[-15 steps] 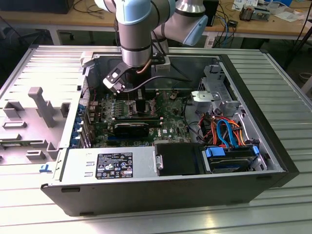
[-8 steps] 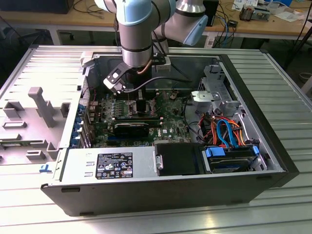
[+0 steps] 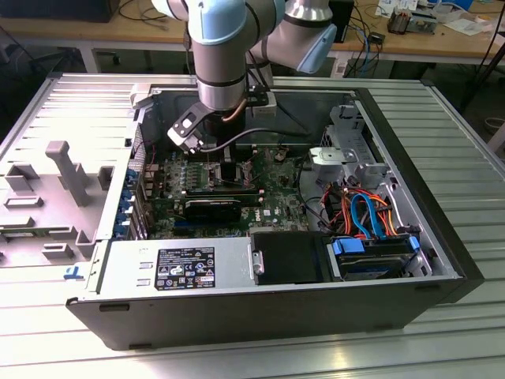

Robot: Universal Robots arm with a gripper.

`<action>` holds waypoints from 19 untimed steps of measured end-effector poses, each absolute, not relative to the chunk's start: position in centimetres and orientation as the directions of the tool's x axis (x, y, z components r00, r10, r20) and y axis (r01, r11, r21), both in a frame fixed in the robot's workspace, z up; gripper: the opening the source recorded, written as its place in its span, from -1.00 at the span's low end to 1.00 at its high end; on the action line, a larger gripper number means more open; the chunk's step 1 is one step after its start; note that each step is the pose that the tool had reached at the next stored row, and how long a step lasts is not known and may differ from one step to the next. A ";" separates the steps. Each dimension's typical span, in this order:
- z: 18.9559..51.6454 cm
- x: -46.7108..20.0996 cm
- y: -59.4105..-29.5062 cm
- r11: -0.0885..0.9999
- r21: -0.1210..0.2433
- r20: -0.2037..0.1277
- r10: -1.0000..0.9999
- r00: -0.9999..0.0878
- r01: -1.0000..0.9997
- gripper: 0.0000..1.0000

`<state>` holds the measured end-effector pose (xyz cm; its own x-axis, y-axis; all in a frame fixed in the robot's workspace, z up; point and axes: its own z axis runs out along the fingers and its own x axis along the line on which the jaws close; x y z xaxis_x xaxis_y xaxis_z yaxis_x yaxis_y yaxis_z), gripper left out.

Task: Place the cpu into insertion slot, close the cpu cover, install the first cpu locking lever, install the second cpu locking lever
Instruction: 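Place the cpu into insertion slot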

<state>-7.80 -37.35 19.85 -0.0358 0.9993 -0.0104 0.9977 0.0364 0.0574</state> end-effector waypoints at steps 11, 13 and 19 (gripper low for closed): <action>20.3 -7.8 -37.7 0.036 0.058 -0.010 0.999 -0.036 0.998 0.23; 20.3 -7.7 -37.7 0.036 0.058 -0.010 0.999 -0.036 0.998 0.23; 20.8 -7.7 -37.8 0.036 0.057 -0.009 0.999 -0.036 0.998 0.23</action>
